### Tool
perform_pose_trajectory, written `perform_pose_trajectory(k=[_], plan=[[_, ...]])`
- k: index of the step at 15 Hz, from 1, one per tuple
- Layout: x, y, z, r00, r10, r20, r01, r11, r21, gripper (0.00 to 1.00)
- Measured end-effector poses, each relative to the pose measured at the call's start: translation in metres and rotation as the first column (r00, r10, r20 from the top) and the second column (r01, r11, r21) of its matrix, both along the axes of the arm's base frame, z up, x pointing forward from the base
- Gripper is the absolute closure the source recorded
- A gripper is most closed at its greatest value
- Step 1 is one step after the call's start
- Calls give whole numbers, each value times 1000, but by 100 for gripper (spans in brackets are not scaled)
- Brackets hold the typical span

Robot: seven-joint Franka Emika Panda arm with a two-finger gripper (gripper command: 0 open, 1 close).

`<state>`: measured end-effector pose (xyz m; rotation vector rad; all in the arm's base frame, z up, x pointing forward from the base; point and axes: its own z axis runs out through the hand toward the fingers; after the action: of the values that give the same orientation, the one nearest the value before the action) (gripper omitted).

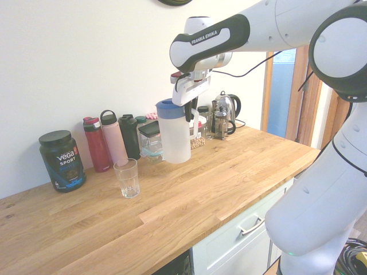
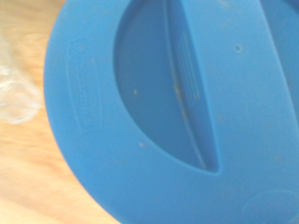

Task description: Pour me some water

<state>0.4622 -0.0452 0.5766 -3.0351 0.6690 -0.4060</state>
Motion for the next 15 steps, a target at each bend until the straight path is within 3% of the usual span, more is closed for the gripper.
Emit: perform_pose_trajectory(k=[4, 7, 15], plan=[[-1, 60, -6, 990, 129, -57, -133, 988, -83, 100], [-6, 90, -12, 970, 215, -110, -230, 963, -143, 100], [-8, 141, -47, 876, 385, -291, -463, 841, -279, 100]])
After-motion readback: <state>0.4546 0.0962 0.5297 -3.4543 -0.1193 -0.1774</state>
